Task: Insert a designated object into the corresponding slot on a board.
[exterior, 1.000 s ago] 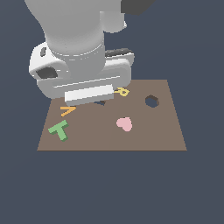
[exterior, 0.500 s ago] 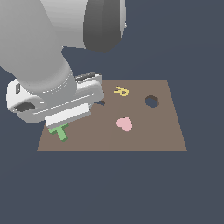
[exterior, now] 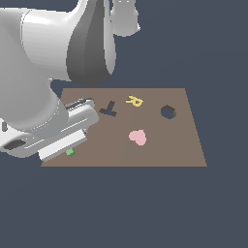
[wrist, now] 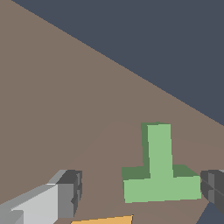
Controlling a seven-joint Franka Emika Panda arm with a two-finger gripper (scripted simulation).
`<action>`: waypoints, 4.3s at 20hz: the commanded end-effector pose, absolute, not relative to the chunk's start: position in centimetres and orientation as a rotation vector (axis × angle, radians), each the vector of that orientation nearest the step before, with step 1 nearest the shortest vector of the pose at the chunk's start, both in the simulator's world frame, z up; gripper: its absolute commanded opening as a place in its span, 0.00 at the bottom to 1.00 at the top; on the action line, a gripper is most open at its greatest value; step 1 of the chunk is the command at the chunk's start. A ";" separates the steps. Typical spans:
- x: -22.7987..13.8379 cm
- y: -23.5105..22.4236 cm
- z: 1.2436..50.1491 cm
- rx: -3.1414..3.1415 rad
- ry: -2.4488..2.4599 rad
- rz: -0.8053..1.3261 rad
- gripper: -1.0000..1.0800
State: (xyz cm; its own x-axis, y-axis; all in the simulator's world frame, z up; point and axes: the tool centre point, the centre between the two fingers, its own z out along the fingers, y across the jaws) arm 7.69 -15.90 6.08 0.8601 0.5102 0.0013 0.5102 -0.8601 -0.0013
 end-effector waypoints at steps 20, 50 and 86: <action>9.2 -17.2 4.0 -3.006 -0.914 0.000 0.96; 9.5 -15.6 3.1 -2.931 -1.132 0.000 0.00; 0.4 -3.8 3.8 -1.327 -2.849 -0.001 0.00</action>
State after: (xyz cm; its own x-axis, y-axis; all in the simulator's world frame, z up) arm 1.10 -3.94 3.72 -0.5884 0.8086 -0.0007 0.8086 0.5884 0.0010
